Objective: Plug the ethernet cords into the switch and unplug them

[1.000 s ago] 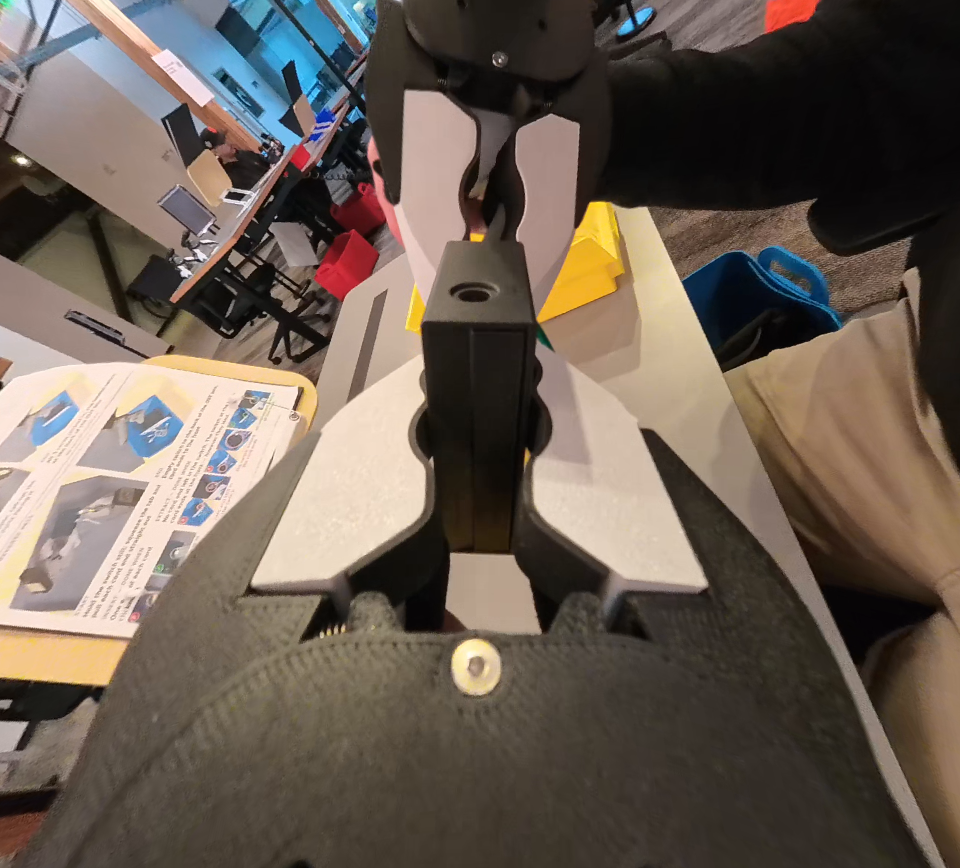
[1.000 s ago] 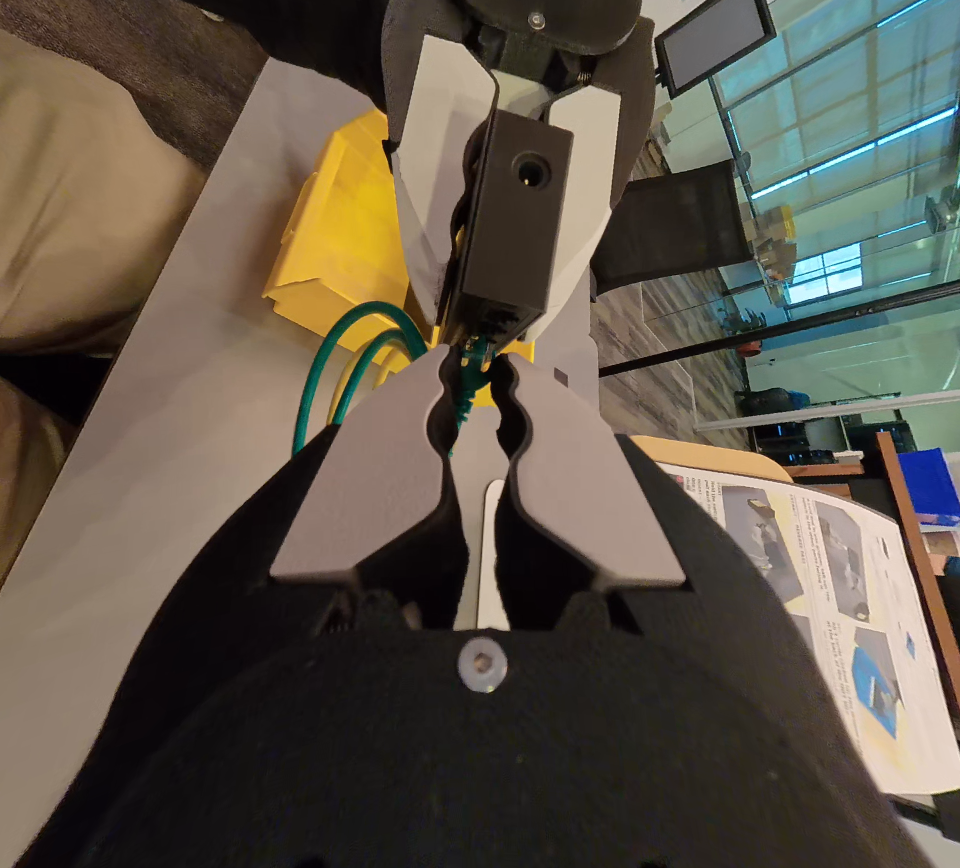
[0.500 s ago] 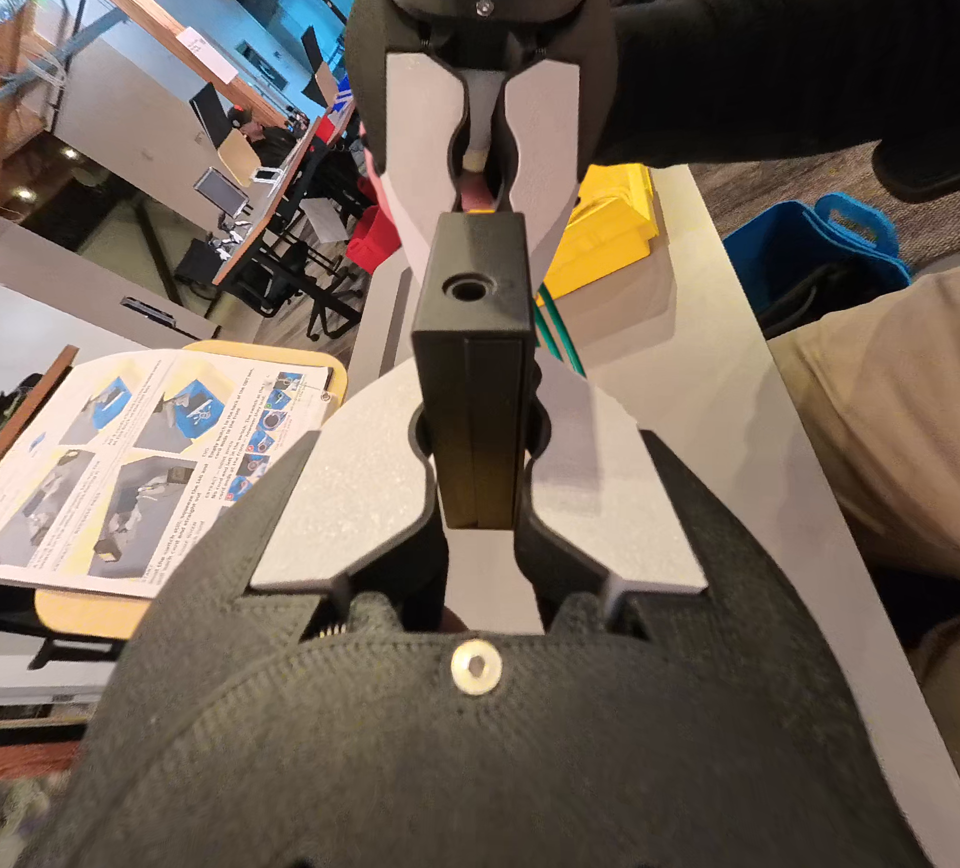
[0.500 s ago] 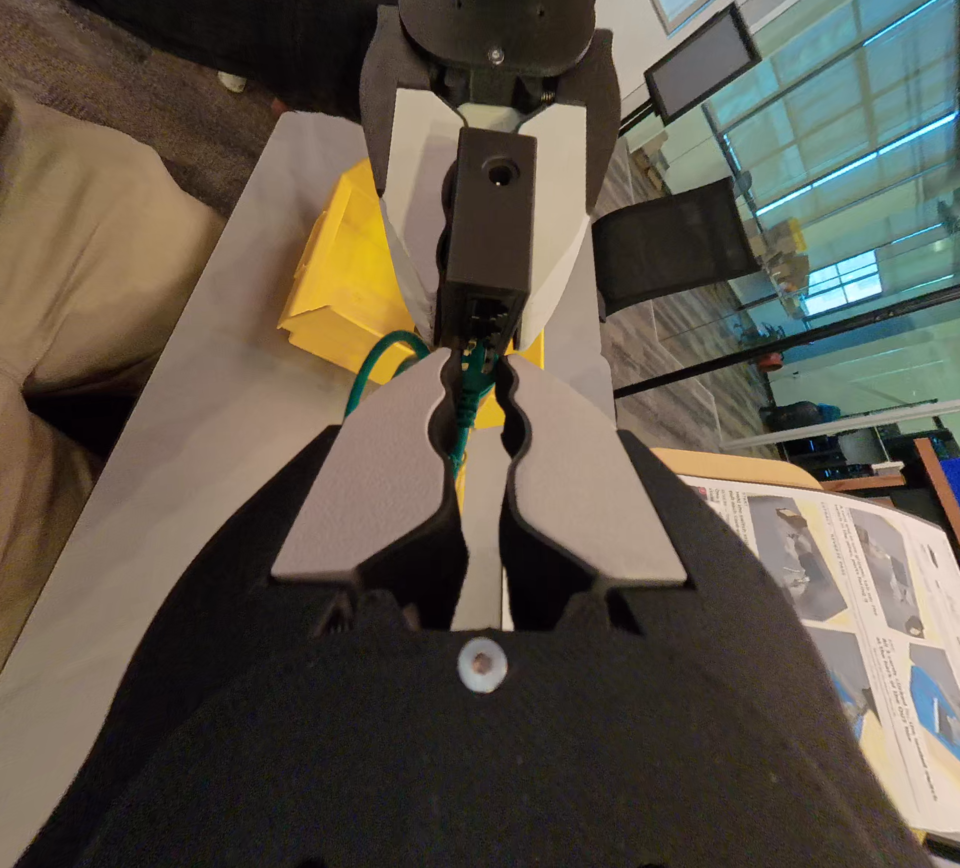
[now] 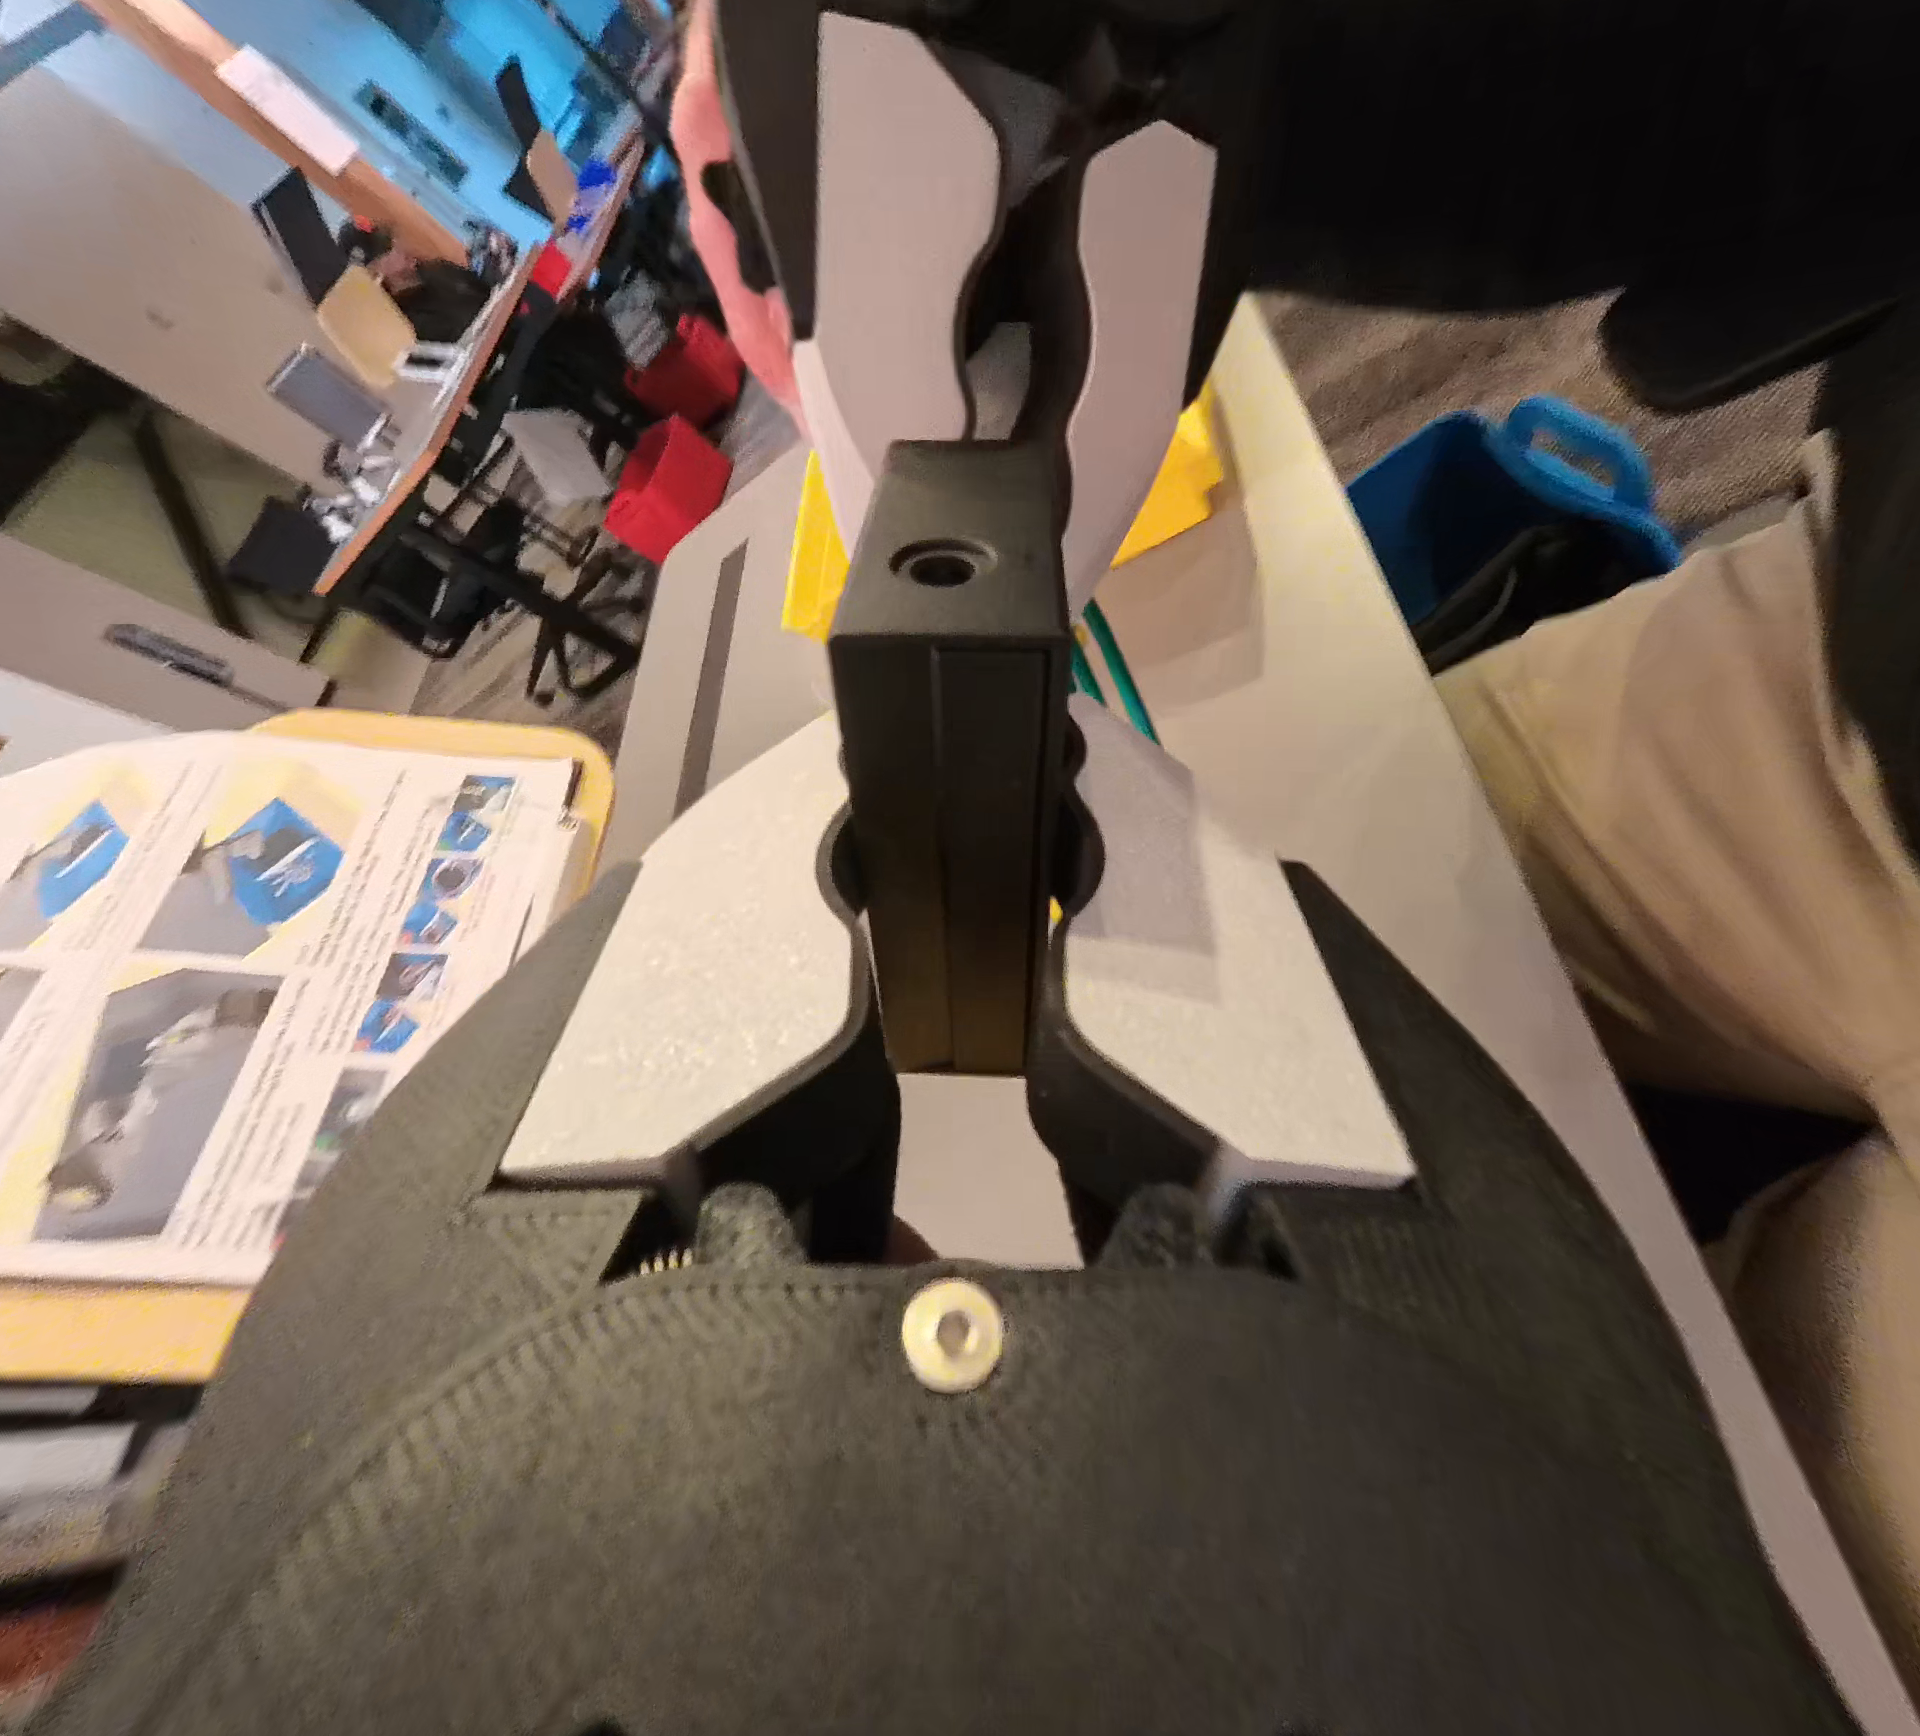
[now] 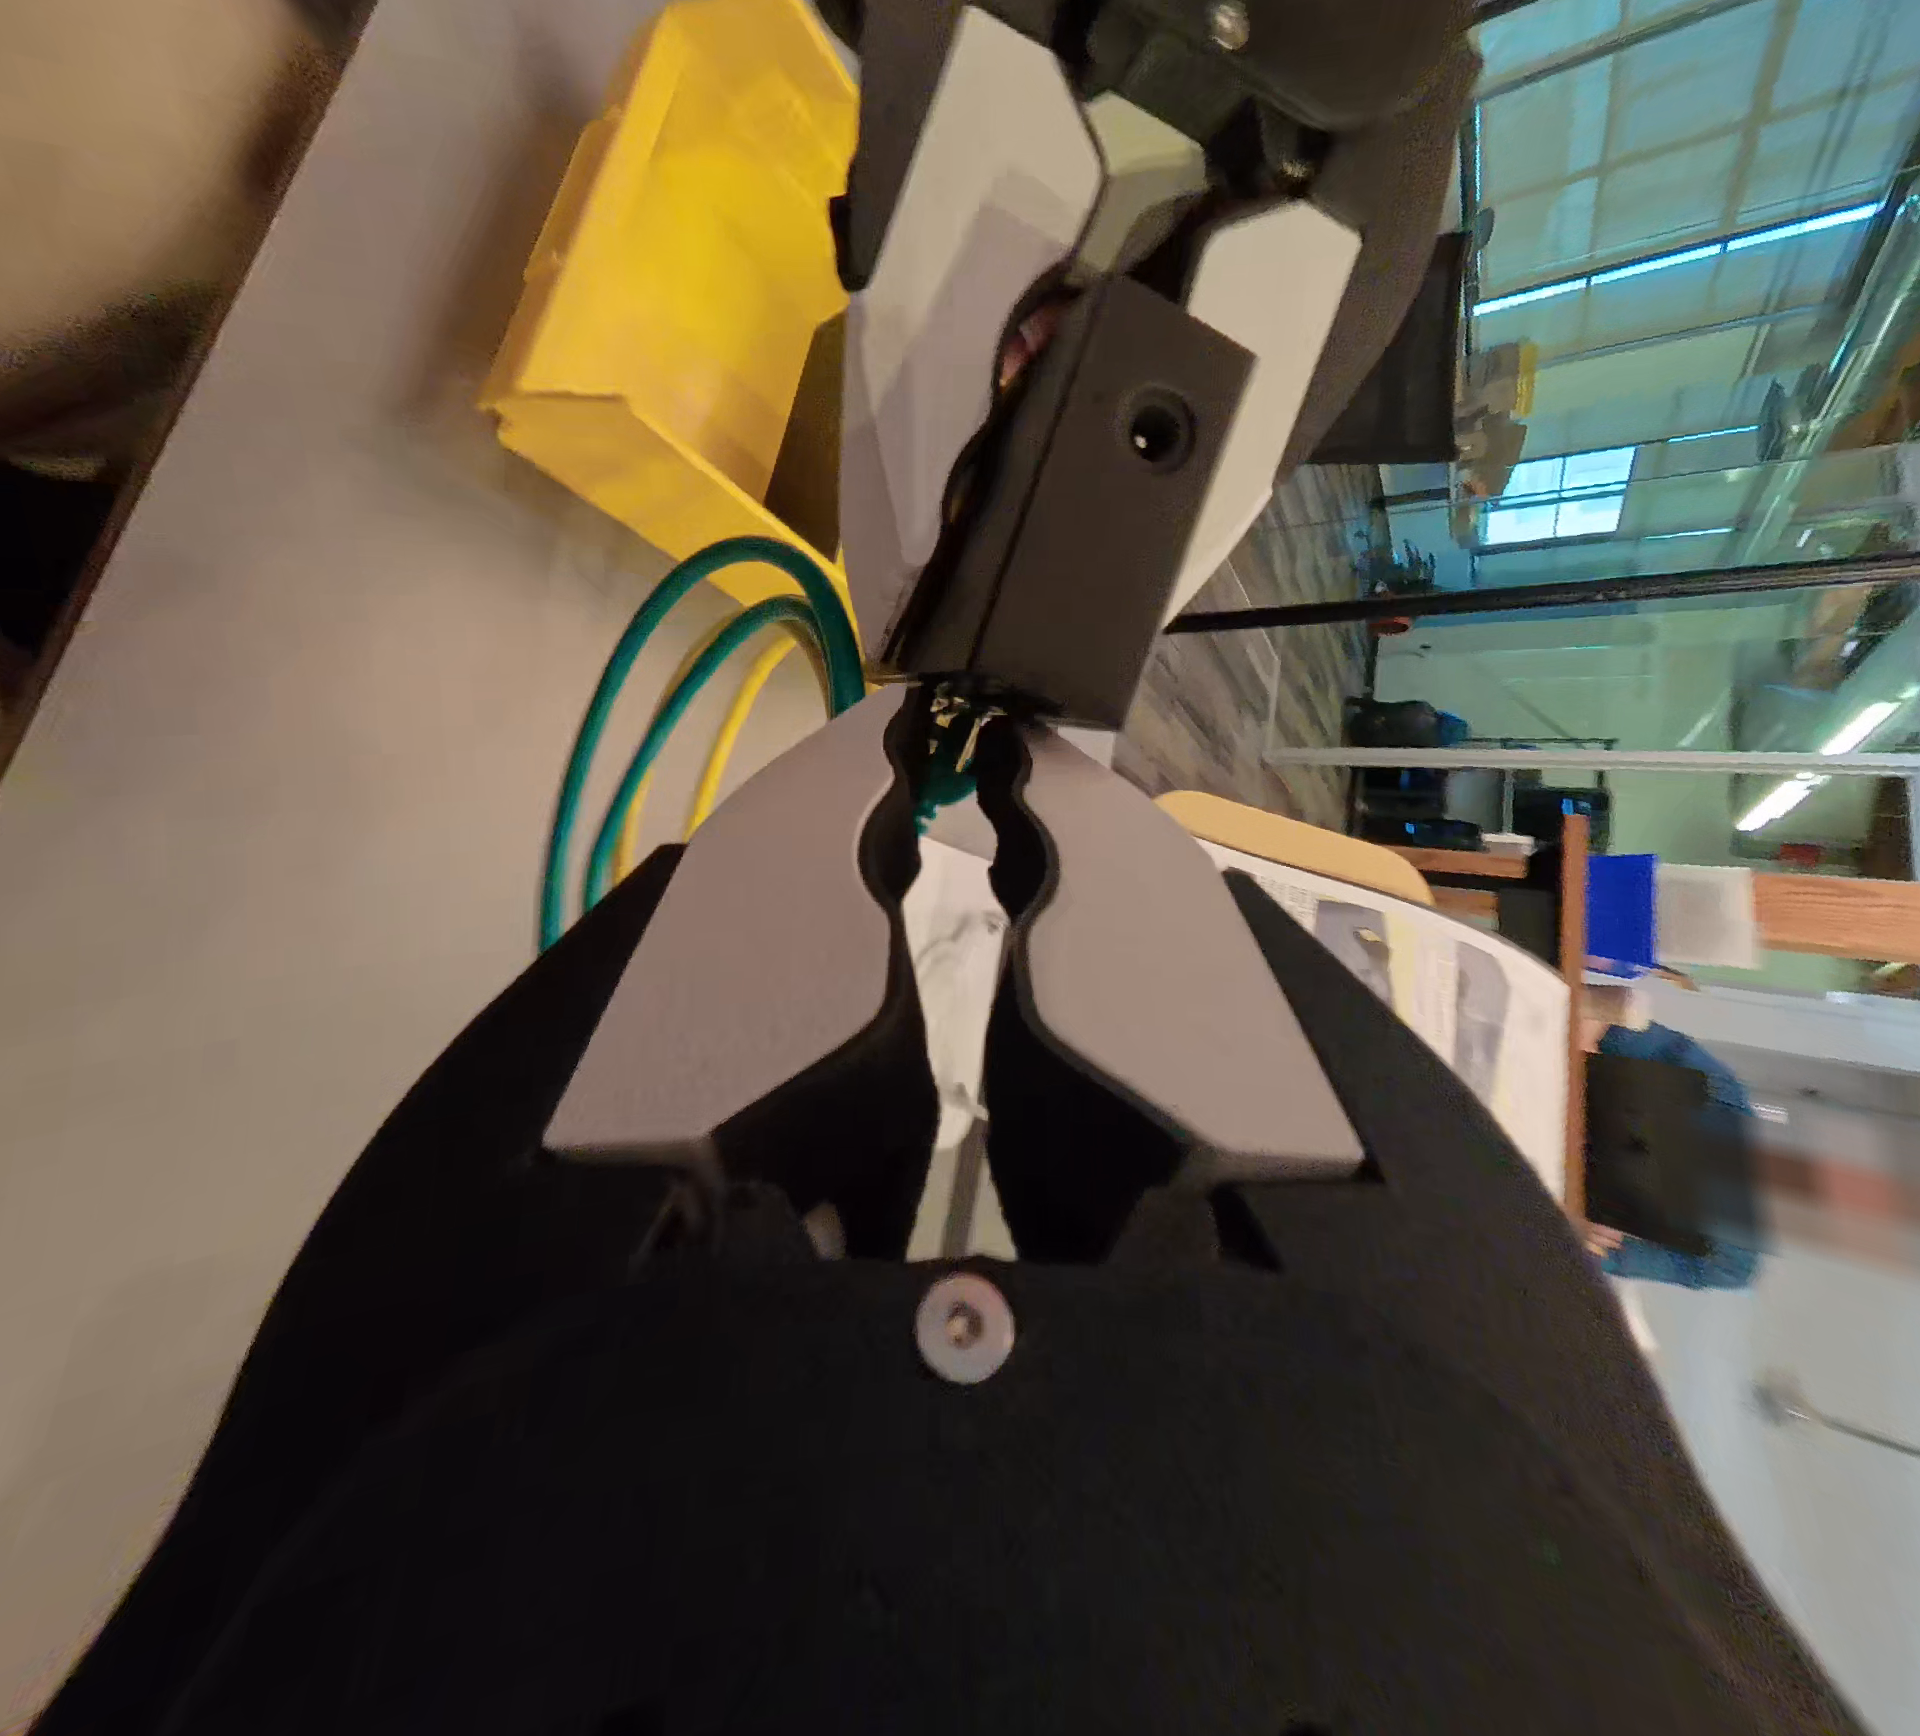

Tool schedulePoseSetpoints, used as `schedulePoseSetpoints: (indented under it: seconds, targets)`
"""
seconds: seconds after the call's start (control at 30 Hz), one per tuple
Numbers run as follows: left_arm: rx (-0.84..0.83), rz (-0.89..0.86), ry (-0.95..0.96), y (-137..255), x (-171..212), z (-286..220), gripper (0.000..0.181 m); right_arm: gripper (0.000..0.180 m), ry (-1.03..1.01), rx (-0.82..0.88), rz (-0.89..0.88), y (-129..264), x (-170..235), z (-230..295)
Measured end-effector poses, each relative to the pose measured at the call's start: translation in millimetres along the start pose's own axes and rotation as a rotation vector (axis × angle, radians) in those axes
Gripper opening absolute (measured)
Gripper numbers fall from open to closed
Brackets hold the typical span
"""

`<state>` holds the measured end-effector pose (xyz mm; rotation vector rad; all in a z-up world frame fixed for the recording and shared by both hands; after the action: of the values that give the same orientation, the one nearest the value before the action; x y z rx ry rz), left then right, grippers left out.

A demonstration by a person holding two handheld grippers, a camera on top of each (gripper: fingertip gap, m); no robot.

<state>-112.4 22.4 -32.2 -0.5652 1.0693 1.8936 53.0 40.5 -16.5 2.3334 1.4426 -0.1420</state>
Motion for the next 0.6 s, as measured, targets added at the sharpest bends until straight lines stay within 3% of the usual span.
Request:
schedulePoseSetpoints:
  seconds: [0.03,0.3,0.37,0.47,0.6]
  targets:
    - [0.008,-0.043,0.006,2,0,0,0.03,0.008,0.032,0.005,0.015,3,-6,0]
    - [-0.053,0.017,0.006,0,-1,2,0.03,0.009,-0.193,-0.027,-0.109,3,15,-7]
    - [-0.192,0.095,-0.011,21,2,9,0.03,0.007,-0.18,0.005,0.036,8,31,-10]
    - [-0.203,0.077,-0.038,36,-10,10,0.03,0.007,-0.222,0.031,-0.015,21,35,-16]
    - [-0.226,0.154,-0.004,33,6,13,0.03,0.006,-0.284,0.104,0.077,36,60,-27]
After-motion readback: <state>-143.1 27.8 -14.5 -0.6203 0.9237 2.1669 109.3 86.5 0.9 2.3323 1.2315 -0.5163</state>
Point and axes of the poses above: each gripper's, where its closed fingertips meet, y back along the fingers, x out of its underside, z = x × y across the jaws, the point moved 10 cm from there along y, back along the fingers, and after that the axes turned 13 degrees about x, right-handed, at the moved point
